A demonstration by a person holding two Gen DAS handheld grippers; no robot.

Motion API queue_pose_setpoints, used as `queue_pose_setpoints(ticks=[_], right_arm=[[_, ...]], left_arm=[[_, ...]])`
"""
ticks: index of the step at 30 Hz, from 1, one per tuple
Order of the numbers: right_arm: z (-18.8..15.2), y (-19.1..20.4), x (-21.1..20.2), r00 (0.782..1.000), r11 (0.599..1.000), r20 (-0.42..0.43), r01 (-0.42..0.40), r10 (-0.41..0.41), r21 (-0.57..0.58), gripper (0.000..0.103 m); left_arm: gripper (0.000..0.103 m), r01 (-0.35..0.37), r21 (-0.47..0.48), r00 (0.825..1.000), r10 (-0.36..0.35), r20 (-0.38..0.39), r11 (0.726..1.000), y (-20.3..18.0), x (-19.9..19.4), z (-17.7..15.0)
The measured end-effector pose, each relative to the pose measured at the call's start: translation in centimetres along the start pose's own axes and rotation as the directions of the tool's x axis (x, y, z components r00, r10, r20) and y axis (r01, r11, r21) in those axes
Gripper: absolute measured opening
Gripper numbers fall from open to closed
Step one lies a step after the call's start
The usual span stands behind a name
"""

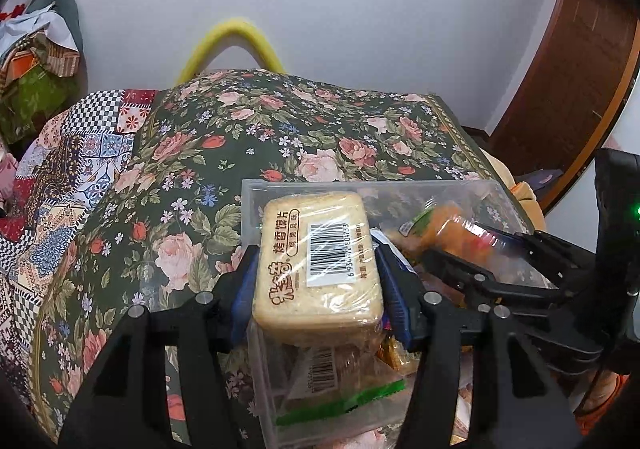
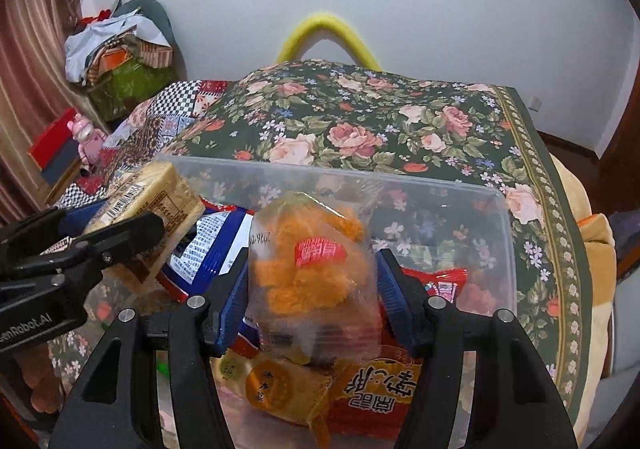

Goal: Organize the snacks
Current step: 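Lower the bread pack and puff bag into the clear box and release both, then grasp the green jelly cup with the left tool while the right tool grasps the biscuit roll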

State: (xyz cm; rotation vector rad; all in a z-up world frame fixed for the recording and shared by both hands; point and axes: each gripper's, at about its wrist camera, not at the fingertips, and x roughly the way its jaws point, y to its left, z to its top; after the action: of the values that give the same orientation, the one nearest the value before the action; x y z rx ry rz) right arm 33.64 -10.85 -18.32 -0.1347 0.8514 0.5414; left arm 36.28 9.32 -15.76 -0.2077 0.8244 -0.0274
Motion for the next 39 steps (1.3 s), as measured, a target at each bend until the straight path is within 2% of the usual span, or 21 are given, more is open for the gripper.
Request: queue_pose_setpoints(ticks=[3,7,13,16,25,31,39], right_arm=[[0.1,0.1,-0.4,1.000,1.000,0.009,0.003,-0.003,-0.005,0.062],[0.1,0.1,-2.1,0.999,1.000,0.038,0.003,-0.002,-0.004,0.071],[-0.6,-0.1,-5.6,0.996,1.000,0.091,-0.018,0.016,0.021,0.071],[-1.2,0.0,-7.6,0.993,1.000,0.116,-0.018,0.016,0.018,0.071],[-4.2,1.2,-12.4,0.985,1.000,0.171,0.005,0.000,-0.029,0.071],[-6.9,2.3,-13.0,0.989,0.999,0.148,-0.024,0.030,-0.040,0.072],[-10.9,3.7,-9.7,0.998,0.998,0.023,-0.057,0.057,-0.028,0.072]], left_arm=[[0.057,-0.024,0.012,1.000,0.024,0.005,1.000,-0.2,-0.5,-0.1],[0.057,-0.026,0.035,0.999,0.025,0.031,0.999,-0.7,-2.1,-0.5],[0.058,-0.014,0.076,0.998,0.009,0.062,0.997,-2.2,-5.5,-1.0],[0.063,0.005,0.081,0.997,-0.011,0.072,0.997,-2.6,-7.5,-1.6],[0.067,0.003,0.109,0.998,-0.010,0.062,0.994,-2.7,-12.2,-5.1],[0.069,0.000,0.114,1.000,-0.003,0.020,0.993,-2.0,-13.4,-8.5],[0.069,0.022,0.083,0.996,-0.015,-0.088,0.996,-0.8,-12.2,-13.8]])
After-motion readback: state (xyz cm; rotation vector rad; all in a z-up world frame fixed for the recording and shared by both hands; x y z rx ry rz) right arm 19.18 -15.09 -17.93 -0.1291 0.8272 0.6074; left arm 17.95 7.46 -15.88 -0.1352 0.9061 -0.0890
